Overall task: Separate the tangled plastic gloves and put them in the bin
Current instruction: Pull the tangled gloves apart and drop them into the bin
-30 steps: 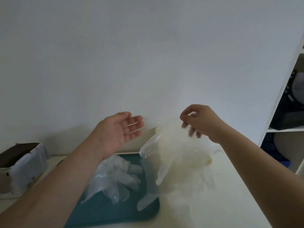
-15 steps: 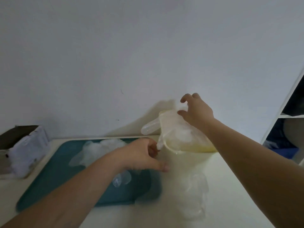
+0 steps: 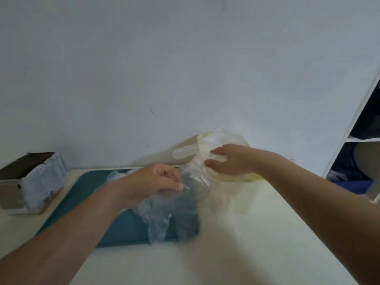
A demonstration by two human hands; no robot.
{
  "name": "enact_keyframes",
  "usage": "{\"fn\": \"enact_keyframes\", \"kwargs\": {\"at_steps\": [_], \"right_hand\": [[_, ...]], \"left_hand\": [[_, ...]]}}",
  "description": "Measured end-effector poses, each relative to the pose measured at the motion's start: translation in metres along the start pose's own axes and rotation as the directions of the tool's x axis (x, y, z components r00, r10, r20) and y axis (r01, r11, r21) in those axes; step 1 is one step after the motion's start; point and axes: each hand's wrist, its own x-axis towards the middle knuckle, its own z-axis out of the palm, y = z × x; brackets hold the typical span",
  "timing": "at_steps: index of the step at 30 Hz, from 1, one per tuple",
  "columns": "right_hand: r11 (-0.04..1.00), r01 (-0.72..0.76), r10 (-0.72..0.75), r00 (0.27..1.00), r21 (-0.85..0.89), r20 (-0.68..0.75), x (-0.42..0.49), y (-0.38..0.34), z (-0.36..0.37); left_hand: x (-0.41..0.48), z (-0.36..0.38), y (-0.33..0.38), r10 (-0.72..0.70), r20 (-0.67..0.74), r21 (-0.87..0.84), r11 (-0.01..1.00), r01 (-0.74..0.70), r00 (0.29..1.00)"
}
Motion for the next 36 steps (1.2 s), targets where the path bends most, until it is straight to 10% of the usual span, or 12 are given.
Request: {"fn": "enact_keyframes", "kwargs": {"at_steps": [10,15,23,27,32,36], "right_hand": [[0.993,0.025,-0.017,0.997,-0.112,0.072,0.008,0.006,0.017],[0.988,-0.146,0.150,0.985,-0.056,0.081,0.000,0.014,-0.003],[0.994,0.044,-0.038,0.998,0.103,-0.059,-0.038,0.051,-0.033],[0.957,-0.267,0.268,0.963,-0.112,-0.007,-0.050,0.068,-0.063],[0.989,-0.142,0.099,0.815,-0.031,-0.571,-0.036,0.054,-0.083],[0.978,0.112,-0.072,0.974,0.176,-0.216,-0.017,0.012,-0.042]], "left_hand": [[0.000,-0.048,0.105,0.330,0.181,-0.300,0.916,-0.268,0.926],[0.073,-0.018,0.135,0.246,0.103,-0.271,0.939,-0.210,0.964],[0.162,0.029,0.084,0.022,-0.175,-0.062,0.998,-0.034,0.984],[0.168,0.041,0.086,0.004,-0.260,0.045,0.999,0.008,0.966],[0.165,0.041,0.092,-0.040,-0.236,0.082,0.995,0.061,0.971],[0.161,0.036,0.091,-0.038,-0.274,-0.006,0.999,0.038,0.961]]}}
